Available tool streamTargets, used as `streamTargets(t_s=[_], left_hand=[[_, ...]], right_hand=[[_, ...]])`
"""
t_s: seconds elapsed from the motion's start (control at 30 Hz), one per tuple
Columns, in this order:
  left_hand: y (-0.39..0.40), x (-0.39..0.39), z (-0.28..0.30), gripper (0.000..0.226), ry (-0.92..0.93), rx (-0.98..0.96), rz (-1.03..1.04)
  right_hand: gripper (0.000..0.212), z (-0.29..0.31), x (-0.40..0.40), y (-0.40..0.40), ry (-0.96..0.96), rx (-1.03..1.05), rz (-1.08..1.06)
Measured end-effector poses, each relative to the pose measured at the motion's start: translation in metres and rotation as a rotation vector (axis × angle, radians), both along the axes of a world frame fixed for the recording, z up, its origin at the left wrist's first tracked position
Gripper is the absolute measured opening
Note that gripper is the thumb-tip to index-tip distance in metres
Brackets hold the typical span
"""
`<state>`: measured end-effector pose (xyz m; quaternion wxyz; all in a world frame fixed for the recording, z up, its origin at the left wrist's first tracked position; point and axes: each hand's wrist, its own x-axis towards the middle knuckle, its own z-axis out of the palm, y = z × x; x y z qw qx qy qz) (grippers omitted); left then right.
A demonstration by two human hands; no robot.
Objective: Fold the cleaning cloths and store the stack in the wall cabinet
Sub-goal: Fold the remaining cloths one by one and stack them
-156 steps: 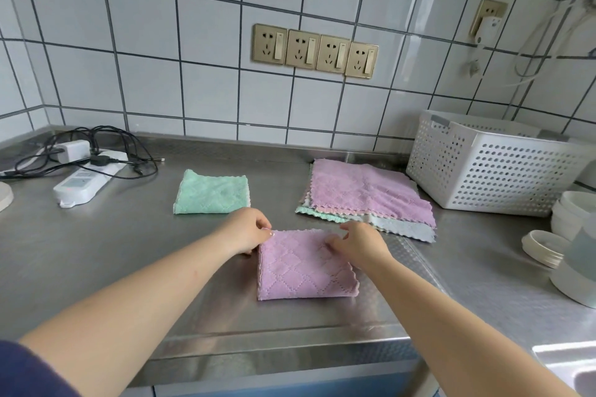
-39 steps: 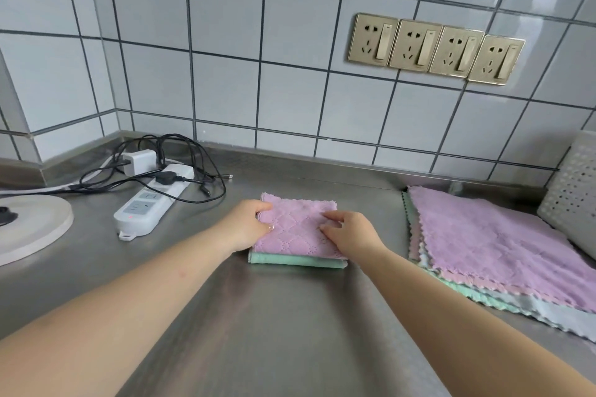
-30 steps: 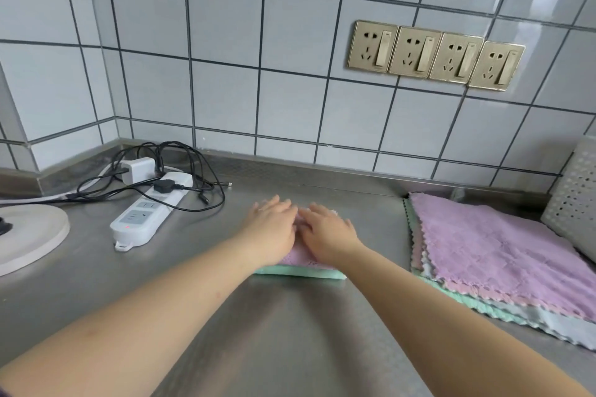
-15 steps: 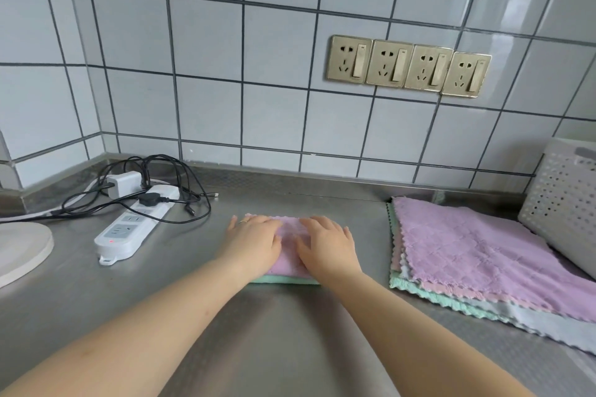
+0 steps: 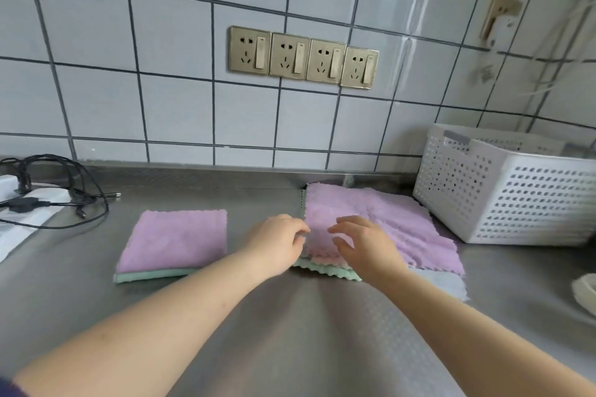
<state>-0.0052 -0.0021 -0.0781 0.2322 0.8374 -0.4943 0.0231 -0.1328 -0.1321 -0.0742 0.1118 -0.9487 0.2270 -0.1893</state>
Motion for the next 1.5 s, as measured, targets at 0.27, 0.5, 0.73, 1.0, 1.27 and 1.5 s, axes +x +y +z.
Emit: streamTargets(t_s=[0.27, 0.5, 0.73, 1.0, 1.27, 1.5], left_hand=[[-0.054, -0.037, -0.011, 0.032, 0.0, 0.002, -0.138], [-0.074, -0.042, -0.019, 0.022, -0.197, 0.079, -0.134], [-0.074, -0.021, -0.025, 0.033, -0.349, 0.102, -0.101], [-0.074, -0.006, 0.024, 0.032, -0.128, -0.182, 0.11], [-0.024, -0.029, 0.096, 0.026, -0.165, -0.399, 0.024], [0.058, -0.06, 0.069, 0.015, 0.108, -0.144, -0.151]], right_hand=[[0.031, -0.001, -0.068, -0.061, 0.097, 0.026, -0.101], [0.029, -0.013, -0.074, -0.078, 0.18, -0.052, -0.116], [0.031, -0.018, -0.071, -0.092, 0.33, -0.376, -0.153], [0.021, 0.034, -0.068, -0.11, 0.098, -0.308, -0.316], [0.026, 0.109, -0.1, -0.079, -0.304, -0.284, -0.305], [0.023, 0.082, -0.147, -0.027, 0.127, 0.006, -0.177]])
